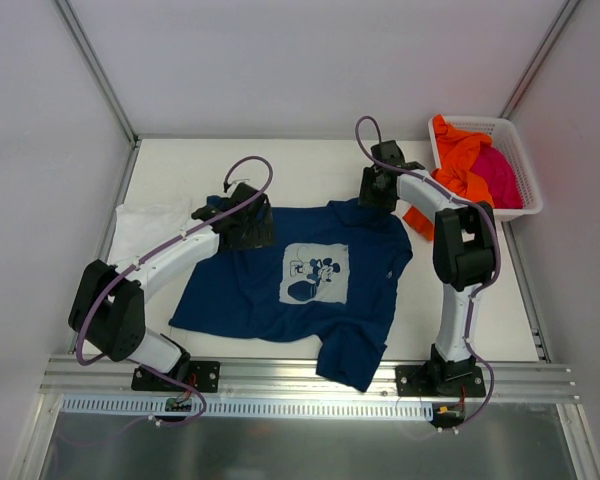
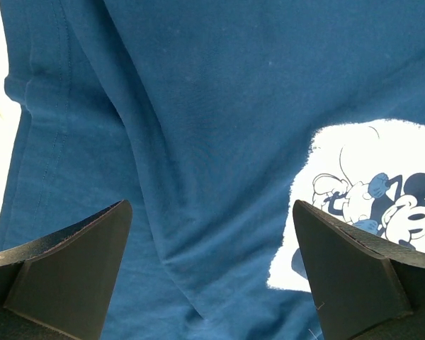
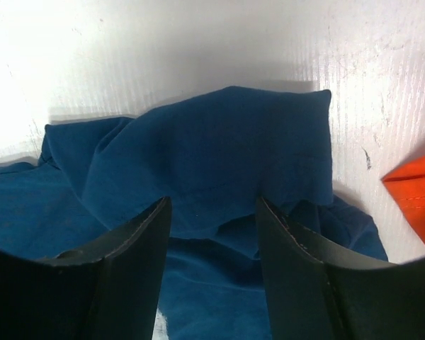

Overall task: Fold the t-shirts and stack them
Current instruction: Flatten out the tshirt

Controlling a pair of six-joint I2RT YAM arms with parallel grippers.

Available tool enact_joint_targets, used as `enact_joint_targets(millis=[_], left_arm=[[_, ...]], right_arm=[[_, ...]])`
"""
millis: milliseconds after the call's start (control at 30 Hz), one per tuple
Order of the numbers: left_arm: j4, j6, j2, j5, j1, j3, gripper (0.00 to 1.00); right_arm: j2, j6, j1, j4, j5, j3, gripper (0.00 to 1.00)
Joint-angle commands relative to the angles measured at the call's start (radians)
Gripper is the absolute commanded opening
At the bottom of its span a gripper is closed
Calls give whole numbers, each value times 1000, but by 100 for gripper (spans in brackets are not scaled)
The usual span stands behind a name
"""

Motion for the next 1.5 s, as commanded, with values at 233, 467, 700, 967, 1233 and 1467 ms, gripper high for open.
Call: enact_joint_targets(millis=[233,467,700,967,1233,1467], left_arm=[[15,20,-28,19,19,-23,99],[15,24,-48,22,41,-37,99],[15,27,-64,30,59,-52,99],[18,15,-48,40,64,-74,99],[26,6,-38,65,65,-84,99],[39,-9,-5,86,64,-113,99]], right_arm=[[33,-22,3,-21,-1,18,41],[68,-29,17,-47,14,49,41],[79,-26,21,-50,31,71,0],[10,-26,34,-34,65,124,1],[44,-20,31,-50,88,282,1],[163,-5,17,-125,59,478,1]])
